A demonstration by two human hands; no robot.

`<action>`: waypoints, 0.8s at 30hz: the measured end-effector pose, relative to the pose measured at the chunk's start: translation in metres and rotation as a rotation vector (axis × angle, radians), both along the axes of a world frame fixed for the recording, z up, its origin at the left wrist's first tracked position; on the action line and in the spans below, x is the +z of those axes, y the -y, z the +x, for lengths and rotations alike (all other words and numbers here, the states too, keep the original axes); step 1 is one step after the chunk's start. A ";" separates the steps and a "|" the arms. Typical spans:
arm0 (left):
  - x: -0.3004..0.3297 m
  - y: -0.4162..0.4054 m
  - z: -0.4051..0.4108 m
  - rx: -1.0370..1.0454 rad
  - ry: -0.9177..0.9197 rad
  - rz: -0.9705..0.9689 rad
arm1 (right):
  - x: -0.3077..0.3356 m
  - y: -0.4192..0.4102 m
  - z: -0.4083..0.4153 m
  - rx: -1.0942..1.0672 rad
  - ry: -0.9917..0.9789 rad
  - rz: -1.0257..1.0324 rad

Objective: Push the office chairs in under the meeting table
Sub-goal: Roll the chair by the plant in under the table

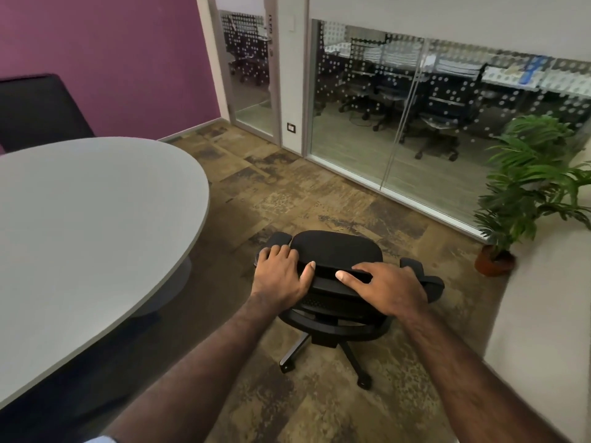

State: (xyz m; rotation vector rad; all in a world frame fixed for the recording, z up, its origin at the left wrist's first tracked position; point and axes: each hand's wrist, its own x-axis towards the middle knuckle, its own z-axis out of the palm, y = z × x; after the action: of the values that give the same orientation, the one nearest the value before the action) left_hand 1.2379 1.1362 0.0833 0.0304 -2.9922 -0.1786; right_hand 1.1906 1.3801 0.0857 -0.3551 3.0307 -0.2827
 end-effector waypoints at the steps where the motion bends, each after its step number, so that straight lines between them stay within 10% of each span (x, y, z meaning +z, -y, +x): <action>1: 0.000 0.000 0.000 0.006 -0.004 -0.002 | 0.000 0.001 0.000 0.004 -0.001 -0.002; 24: -0.012 0.108 0.105 0.347 0.003 0.107 | -0.002 0.125 0.027 0.411 0.030 -0.019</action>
State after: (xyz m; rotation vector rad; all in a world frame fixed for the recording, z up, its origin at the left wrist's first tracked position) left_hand 1.3425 1.0283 0.0716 0.5559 -2.9163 -0.2964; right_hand 1.2173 1.2554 0.0833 -0.9447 2.8350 -0.2804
